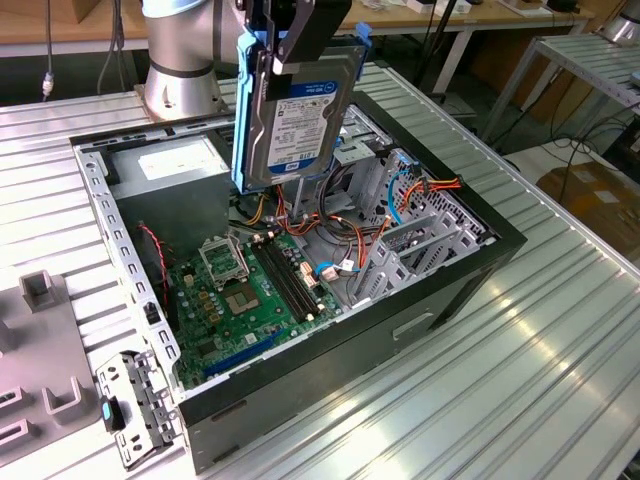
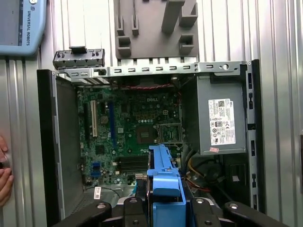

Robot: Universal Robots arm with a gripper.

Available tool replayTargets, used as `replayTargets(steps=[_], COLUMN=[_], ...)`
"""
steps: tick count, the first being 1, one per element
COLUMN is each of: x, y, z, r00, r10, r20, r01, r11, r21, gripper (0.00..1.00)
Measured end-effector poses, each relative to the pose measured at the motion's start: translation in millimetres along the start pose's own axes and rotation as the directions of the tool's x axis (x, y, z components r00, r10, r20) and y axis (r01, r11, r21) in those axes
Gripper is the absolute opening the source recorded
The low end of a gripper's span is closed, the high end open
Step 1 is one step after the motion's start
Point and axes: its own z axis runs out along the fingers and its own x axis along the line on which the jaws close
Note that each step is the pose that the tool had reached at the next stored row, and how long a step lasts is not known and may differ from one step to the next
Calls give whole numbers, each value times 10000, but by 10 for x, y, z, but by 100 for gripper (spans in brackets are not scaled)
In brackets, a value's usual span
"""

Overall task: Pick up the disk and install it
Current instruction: 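Insert the disk into the insertion slot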

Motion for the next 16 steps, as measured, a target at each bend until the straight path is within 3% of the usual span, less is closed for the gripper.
replayTargets(steps=[8,16], x=[29,30], y=[-95,-115], z=[5,6], r00=[10000,10000], r10=[0,0], r20=[-53,-61], r01=[0,0], r11=[10000,10000], r21=[3,4], gripper=[37,37])
